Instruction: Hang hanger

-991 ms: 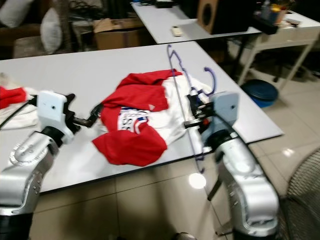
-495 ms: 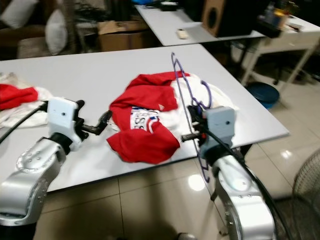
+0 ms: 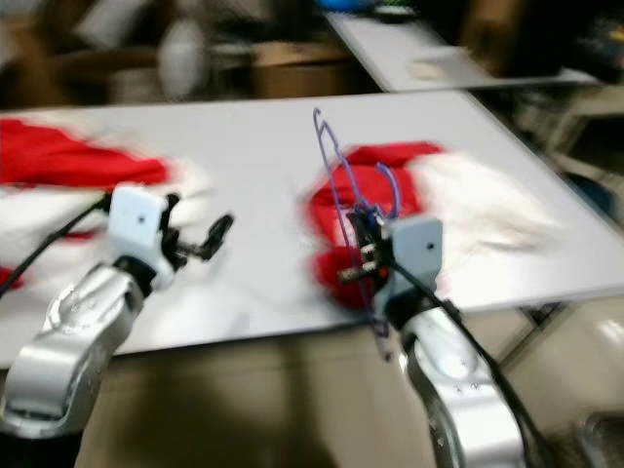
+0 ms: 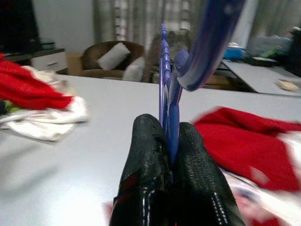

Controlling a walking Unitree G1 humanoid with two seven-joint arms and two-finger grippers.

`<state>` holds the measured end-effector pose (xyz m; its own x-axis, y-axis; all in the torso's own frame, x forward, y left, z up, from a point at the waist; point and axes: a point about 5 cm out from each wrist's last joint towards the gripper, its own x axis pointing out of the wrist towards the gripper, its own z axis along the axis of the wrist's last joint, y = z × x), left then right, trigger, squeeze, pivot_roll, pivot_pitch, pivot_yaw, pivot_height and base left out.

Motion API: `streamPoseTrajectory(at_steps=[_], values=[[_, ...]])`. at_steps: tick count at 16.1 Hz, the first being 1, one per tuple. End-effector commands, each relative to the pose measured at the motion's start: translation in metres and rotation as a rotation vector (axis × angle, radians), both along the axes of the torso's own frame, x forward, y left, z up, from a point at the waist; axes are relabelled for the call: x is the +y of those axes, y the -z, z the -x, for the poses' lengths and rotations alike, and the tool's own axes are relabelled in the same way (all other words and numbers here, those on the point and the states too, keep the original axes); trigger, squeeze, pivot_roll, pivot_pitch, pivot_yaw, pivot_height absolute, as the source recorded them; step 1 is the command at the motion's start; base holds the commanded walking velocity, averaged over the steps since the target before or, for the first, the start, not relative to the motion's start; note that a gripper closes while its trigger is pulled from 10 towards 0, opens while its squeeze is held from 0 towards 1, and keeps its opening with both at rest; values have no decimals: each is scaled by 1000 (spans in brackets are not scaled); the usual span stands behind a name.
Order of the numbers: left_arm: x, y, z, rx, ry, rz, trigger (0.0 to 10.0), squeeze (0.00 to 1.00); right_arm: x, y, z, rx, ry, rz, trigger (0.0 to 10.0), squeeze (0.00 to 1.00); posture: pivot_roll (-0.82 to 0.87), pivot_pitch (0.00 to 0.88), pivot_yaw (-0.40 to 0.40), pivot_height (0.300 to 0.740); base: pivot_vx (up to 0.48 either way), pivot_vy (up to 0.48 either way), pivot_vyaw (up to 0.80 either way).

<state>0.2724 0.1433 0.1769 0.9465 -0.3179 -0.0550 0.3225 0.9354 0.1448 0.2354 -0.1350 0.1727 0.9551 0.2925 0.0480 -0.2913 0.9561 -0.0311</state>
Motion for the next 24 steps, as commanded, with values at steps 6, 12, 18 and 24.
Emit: streamPoseTrajectory(at_steps=[6,12,18,24], values=[[6,2,-5,12,-33,-2,10000,0,-1,9,5,84,-3,-78,10000,0,-112,0,5,740,0,296,71],[8,5,-5,23,-23,-16,10000,0,-15,11,6,60,126,-120,10000,0,-111,0,12,740,0,287,0],[1,8,-8,23,-1,0,10000,0,-25,13,4,82,180,-122,10000,0,-124,0,19,740,0,286,-800],[6,9,-13,18,-16,-4,10000,0,-28,19,1,109,239,-121,10000,0,-132,0,19,740,0,286,0]])
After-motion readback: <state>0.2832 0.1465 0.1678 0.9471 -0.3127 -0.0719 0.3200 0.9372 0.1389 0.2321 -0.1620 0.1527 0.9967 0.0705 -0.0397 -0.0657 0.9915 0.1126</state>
